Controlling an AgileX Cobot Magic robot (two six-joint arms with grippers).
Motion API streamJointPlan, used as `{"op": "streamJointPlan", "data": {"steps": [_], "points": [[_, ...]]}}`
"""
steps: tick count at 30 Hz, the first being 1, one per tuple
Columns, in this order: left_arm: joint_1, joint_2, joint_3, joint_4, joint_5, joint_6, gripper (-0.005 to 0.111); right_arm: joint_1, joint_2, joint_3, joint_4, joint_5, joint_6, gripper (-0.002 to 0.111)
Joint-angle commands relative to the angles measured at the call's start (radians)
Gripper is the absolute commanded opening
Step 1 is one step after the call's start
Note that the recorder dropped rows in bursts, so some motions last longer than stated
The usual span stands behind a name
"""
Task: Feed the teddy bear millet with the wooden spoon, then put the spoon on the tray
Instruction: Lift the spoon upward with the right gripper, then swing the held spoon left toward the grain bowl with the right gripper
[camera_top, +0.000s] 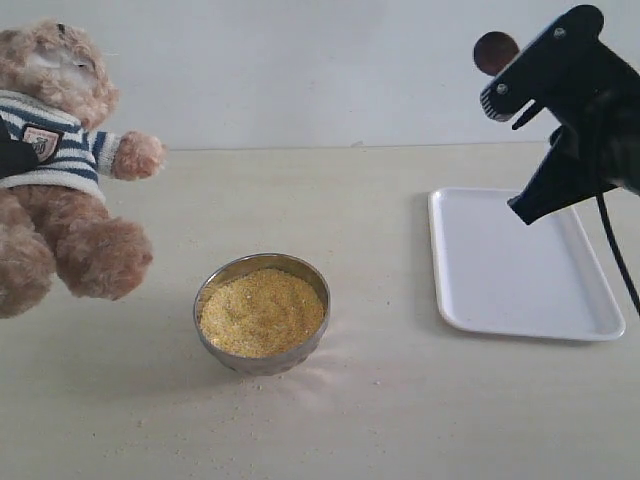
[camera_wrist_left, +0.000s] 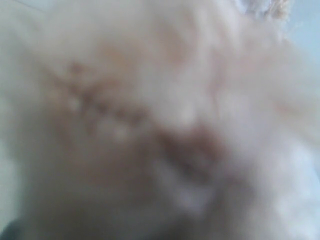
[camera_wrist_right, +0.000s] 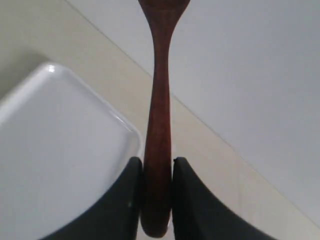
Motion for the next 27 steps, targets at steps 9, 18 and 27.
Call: {"op": "streamJointPlan", "data": {"steps": [9, 18, 27], "points": [[0.003, -0.011, 0.003, -0.02, 0.035, 0.004, 0.005, -0.14, 0.0, 0.003, -0.109, 0.148, 1.177, 0.0], [0.003, -0.011, 0.003, -0.02, 0.095, 0.004, 0.005, -0.146, -0.04, 0.003, -0.861, 0.066, 1.917, 0.0], [0.003, -0.011, 0.003, -0.02, 0.095, 0.004, 0.005, -0.146, -0.178, -0.053, -1.138, 0.092, 1.518, 0.0]]}}
